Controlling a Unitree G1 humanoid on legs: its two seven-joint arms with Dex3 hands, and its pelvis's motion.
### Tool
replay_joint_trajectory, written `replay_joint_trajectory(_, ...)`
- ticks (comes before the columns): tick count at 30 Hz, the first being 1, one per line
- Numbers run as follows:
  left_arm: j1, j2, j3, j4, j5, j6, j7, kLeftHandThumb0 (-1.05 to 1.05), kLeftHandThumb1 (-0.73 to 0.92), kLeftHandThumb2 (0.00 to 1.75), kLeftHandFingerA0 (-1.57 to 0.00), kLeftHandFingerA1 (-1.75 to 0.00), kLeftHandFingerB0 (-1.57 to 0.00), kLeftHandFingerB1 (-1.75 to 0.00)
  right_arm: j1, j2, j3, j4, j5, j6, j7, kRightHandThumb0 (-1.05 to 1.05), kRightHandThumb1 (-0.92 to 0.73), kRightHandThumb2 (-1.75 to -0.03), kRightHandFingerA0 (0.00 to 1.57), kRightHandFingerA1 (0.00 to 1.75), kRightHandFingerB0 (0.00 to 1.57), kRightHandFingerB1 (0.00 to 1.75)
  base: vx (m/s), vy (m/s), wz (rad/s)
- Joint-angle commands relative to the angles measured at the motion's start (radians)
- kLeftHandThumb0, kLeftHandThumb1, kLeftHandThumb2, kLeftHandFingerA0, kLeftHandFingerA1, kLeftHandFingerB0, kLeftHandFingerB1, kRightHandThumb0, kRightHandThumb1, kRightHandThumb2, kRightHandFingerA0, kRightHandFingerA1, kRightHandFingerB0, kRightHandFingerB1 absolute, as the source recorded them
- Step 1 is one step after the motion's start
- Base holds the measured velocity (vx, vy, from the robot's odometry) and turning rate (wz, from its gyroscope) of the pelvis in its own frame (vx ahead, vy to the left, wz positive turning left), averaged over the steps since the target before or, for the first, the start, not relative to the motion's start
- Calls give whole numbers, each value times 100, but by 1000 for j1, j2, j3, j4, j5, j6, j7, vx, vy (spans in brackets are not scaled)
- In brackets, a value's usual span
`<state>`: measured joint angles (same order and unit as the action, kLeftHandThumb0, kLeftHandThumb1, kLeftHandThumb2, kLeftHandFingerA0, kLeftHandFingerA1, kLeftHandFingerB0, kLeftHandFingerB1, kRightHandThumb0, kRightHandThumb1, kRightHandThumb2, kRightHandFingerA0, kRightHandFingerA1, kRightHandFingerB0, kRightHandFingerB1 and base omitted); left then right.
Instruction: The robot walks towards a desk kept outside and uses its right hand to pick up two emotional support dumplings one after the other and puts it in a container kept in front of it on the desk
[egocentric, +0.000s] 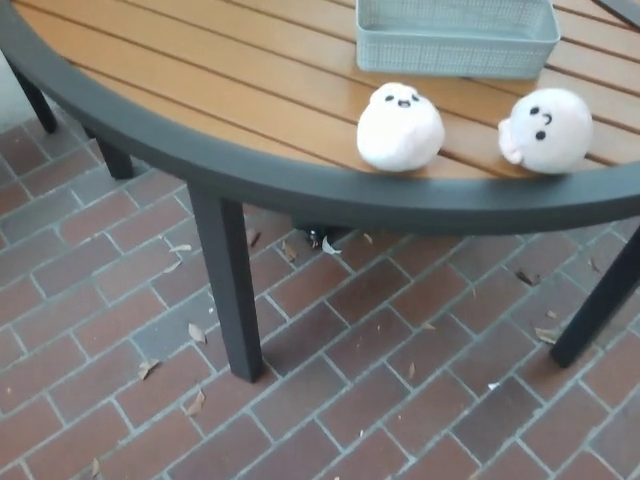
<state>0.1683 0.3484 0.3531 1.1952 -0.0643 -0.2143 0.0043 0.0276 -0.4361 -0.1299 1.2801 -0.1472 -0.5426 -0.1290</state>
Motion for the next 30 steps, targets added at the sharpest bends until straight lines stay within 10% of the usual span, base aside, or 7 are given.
replay_joint_trajectory(1,8,8,-12,0,-1,-36,-4,-38,54,57,-84,-66,-88,-52,18,-8,-1,-22,9,-11,-8,-82,-4,-128,104,125,93,117,179,-148,5)
replay_joint_trajectory(30,11,3,-18,3,-6,-29,6,-37,55,57,-84,-64,-85,-52,-7,-17,7,-6,22,42,20,-87,0,-129,106,129,94,121,158,-49,5)
